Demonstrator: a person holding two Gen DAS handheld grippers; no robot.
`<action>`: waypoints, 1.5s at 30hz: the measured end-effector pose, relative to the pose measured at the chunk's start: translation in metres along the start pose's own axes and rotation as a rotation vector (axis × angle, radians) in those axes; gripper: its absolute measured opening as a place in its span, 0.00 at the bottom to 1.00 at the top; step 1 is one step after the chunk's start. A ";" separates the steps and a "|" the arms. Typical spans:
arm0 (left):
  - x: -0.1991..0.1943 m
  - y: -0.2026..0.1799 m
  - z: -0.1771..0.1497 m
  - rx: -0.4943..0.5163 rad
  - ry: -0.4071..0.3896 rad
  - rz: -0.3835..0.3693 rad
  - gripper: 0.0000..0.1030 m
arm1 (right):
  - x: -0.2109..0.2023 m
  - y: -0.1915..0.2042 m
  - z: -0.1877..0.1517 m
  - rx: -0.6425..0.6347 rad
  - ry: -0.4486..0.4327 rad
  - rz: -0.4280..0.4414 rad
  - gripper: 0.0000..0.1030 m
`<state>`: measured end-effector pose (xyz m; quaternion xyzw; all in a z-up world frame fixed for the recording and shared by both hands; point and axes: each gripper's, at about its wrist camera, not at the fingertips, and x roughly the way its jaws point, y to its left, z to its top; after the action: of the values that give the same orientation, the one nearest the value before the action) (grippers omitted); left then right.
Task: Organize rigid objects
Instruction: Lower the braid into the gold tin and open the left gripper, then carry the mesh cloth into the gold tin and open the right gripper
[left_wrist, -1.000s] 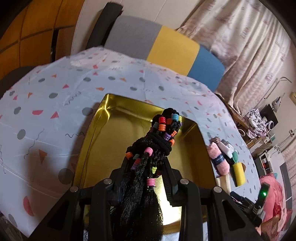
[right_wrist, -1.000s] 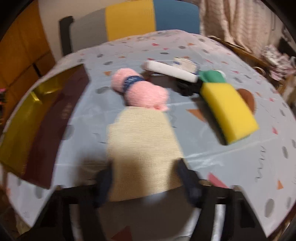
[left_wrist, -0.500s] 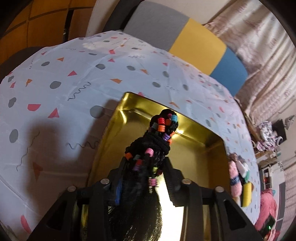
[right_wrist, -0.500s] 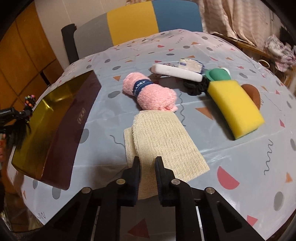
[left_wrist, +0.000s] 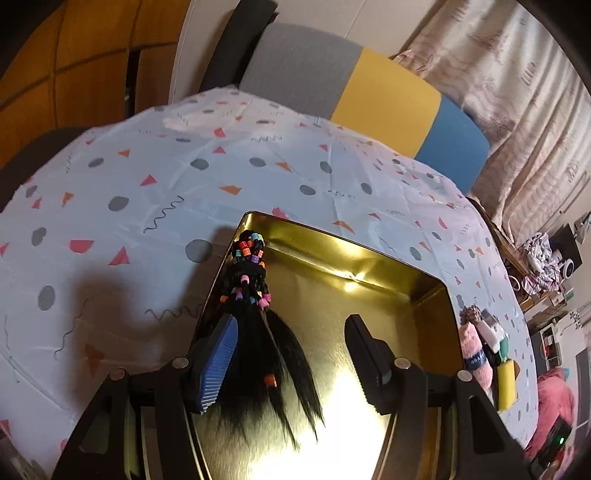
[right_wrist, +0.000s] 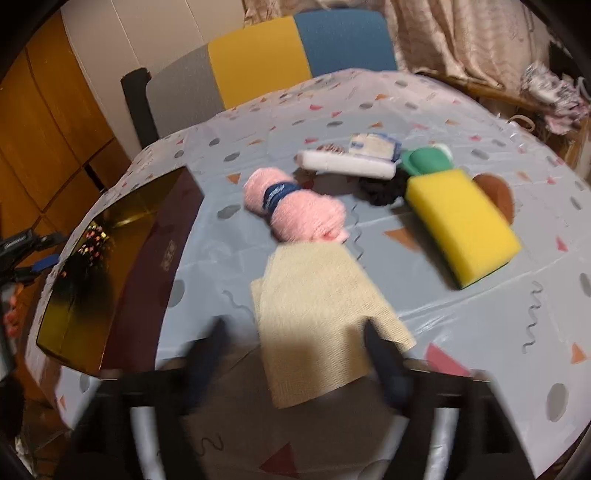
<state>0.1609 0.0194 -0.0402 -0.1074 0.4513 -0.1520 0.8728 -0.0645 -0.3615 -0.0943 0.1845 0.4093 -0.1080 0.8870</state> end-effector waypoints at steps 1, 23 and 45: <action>-0.005 -0.003 -0.004 0.010 -0.011 0.000 0.59 | -0.001 0.000 0.001 -0.006 -0.013 -0.014 0.91; -0.072 -0.026 -0.073 0.047 -0.077 -0.122 0.59 | 0.031 -0.028 0.010 -0.022 0.143 -0.088 0.36; -0.084 -0.007 -0.091 0.051 -0.102 -0.101 0.59 | 0.012 0.172 0.071 -0.275 0.097 0.306 0.37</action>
<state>0.0393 0.0386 -0.0258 -0.1154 0.3960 -0.2014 0.8884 0.0509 -0.2350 -0.0194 0.1269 0.4294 0.0938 0.8892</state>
